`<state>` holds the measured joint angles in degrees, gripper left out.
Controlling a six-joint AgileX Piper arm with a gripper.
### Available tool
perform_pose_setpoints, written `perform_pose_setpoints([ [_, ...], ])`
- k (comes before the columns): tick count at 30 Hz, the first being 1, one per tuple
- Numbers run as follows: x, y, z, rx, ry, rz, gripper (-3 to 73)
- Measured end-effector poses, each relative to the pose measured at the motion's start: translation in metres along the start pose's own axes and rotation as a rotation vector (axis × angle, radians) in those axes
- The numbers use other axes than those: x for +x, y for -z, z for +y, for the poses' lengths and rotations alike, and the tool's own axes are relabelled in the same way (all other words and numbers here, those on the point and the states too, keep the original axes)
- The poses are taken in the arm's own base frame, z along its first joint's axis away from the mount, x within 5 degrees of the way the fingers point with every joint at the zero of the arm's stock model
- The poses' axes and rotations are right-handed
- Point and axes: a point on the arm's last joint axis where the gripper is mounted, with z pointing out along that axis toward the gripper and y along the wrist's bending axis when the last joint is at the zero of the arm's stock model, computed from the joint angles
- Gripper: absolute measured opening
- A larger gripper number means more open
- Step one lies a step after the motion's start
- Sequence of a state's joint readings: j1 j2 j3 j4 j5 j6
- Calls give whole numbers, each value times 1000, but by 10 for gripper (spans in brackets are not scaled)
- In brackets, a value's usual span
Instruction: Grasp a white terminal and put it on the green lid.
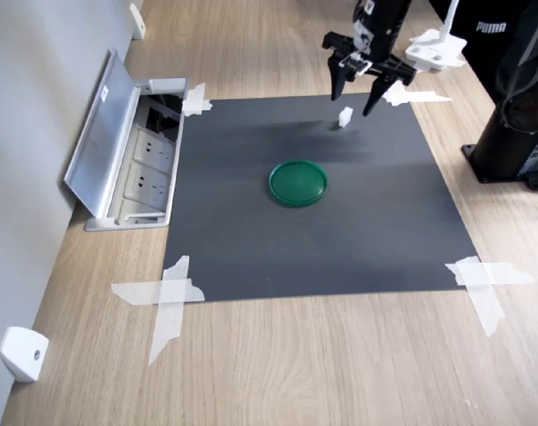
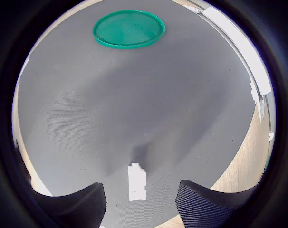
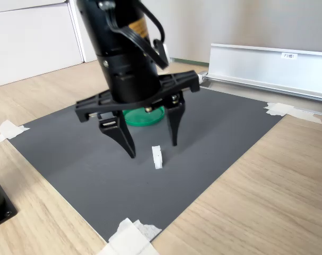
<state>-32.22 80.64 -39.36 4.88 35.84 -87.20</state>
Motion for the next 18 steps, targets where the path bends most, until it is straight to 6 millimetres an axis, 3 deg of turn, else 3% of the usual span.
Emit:
perform_pose_setpoints([
  [12, 1, -18, 0, -64, -12, 5, 613],
  [18, 1, -22, 0, -76, -17, 4, 556],
])
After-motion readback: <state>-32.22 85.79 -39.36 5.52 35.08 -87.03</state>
